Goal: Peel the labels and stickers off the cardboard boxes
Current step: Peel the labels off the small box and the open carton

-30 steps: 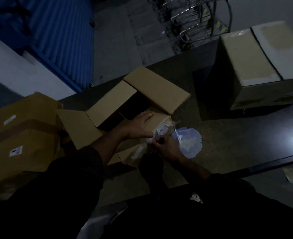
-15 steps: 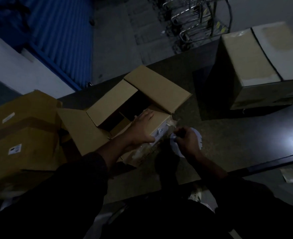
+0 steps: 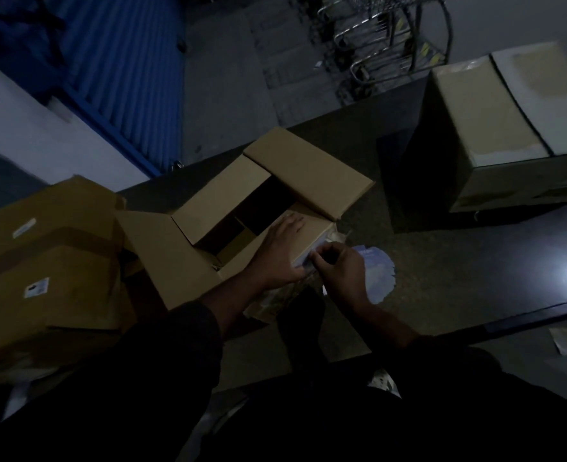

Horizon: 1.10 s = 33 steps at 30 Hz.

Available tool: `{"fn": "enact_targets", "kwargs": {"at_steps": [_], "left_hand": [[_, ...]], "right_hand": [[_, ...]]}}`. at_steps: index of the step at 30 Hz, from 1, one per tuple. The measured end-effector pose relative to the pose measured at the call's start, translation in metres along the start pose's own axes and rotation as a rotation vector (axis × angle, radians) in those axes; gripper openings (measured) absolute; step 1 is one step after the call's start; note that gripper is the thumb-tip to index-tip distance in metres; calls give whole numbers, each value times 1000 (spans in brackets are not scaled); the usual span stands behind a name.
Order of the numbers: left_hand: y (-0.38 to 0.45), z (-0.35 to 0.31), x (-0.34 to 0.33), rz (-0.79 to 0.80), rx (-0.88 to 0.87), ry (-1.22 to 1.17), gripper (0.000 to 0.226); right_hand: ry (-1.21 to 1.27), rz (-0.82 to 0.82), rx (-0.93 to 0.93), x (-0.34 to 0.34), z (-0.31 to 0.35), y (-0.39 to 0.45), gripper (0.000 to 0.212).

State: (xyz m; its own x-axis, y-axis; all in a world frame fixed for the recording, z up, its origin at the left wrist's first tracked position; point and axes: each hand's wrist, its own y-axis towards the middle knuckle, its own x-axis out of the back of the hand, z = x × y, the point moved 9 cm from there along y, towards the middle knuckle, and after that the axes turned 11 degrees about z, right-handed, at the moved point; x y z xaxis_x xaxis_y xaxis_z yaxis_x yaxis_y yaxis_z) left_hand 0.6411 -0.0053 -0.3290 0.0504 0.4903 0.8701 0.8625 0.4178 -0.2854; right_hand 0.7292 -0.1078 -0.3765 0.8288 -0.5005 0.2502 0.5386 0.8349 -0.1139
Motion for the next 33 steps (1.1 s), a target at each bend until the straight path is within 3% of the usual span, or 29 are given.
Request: {"fn": "enact_targets", "kwargs": {"at_steps": [5, 8, 11, 15, 18, 22, 24, 27, 30, 33], "left_hand": [[-1, 4, 1, 6, 17, -56, 96], [-2, 7, 0, 15, 14, -82, 94], [1, 10, 2, -25, 41, -123, 86], [3, 23, 4, -62, 150, -216, 87], [6, 20, 3, -65, 140, -155, 85], [13, 13, 4, -82, 153, -106, 81], [16, 11, 4, -84, 166, -83, 79], [20, 8, 3, -87, 207, -72, 77], [22, 2, 5, -121, 220, -55, 72], [22, 0, 5, -143, 226, -53, 68]], "right_hand": [[82, -31, -163, 7, -31, 0, 16], [-7, -28, -262, 17, -56, -11, 21], [-31, 62, -275, 11, -66, -18, 16], [-65, -61, -245, 20, -55, -13, 7], [-115, -215, -151, 38, -32, -2, 34], [-8, -193, -3, 43, -3, 8, 73], [-9, -157, 42, 39, 3, 14, 60], [-93, -174, 39, 42, 6, 15, 12], [-178, -207, 69, 46, 8, 11, 8], [-177, -126, 35, 36, 2, 9, 5]]}}
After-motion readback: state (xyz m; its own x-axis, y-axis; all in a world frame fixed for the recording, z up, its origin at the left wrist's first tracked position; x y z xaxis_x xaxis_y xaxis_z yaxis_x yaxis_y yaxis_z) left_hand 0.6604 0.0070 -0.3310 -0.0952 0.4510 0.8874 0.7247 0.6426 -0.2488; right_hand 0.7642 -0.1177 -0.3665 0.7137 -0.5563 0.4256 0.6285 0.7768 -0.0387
